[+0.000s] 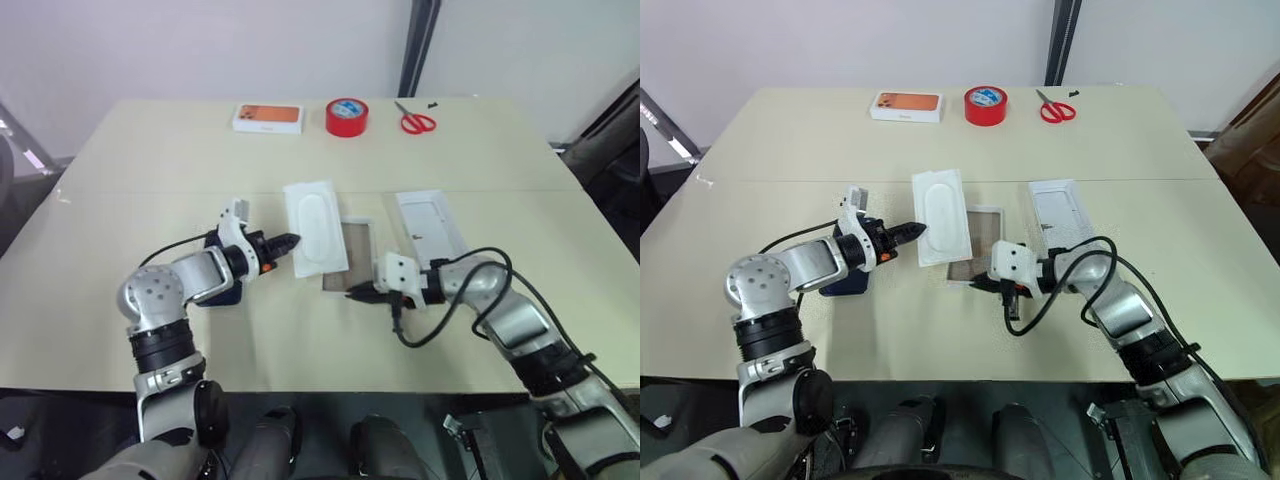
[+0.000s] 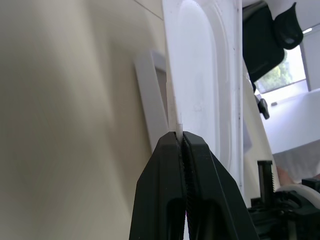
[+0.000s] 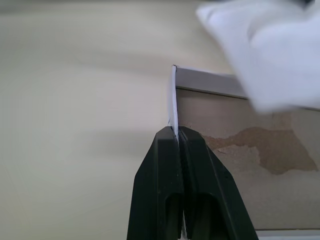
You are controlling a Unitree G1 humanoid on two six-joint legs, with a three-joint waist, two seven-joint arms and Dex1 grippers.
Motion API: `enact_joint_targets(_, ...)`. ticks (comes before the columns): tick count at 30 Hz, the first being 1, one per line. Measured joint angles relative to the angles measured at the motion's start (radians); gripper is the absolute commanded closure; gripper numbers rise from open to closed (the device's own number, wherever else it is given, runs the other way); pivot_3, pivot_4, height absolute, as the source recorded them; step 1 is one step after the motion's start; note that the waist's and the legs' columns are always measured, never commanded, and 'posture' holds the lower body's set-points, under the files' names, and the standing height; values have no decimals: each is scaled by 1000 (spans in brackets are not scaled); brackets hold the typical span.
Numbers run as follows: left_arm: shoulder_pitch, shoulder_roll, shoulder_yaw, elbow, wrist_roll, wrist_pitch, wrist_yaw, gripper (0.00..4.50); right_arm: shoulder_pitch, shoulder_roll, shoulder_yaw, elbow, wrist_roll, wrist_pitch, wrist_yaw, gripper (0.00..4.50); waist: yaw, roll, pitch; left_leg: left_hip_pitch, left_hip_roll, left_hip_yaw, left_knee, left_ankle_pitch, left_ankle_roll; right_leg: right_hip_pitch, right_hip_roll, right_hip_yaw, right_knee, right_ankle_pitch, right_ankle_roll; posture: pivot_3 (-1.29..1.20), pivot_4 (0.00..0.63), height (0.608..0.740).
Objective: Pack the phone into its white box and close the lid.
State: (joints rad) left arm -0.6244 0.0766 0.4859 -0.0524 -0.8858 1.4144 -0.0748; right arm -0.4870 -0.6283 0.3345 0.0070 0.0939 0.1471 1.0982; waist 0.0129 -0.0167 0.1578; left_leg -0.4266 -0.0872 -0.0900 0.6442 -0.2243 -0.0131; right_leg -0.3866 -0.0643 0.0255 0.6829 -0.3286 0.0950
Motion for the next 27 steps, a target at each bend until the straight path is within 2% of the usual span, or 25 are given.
enact_joint_targets(1,-4,-8,-1,-1,0,0,5,4500,-6,4,2,22,-13,-13,-2,4421,0,0,0,0,0,0,0,0,0,0,0,0,0,0,0,0,150,734)
enact_joint_targets(4,-5,-26,-11,-2,1,-1,14,4500,-8,14,4,64,-20,-20,9,3601,-2,0,0,0,0,0,0,0,0,-1,0,0,0,0,0,0,150,734)
enact_joint_targets(8,0,-26,-62,-3,5,-3,14,4500,-7,12,2,73,-34,-50,8,1561,-3,0,0,0,0,0,0,0,0,-1,0,0,0,0,0,0,150,734)
enact_joint_targets(18,10,19,-168,20,56,-37,-24,4500,121,-144,-158,-20,10,-4,6,1561,0,0,0,0,0,0,0,0,0,0,0,0,0,0,0,0,150,734)
enact_joint_targets(27,-13,9,-248,112,108,-118,-79,4500,170,-153,-211,-10,6,-16,-73,1561,-1,0,0,0,0,1,-1,0,0,-1,0,1,0,0,0,0,150,734)
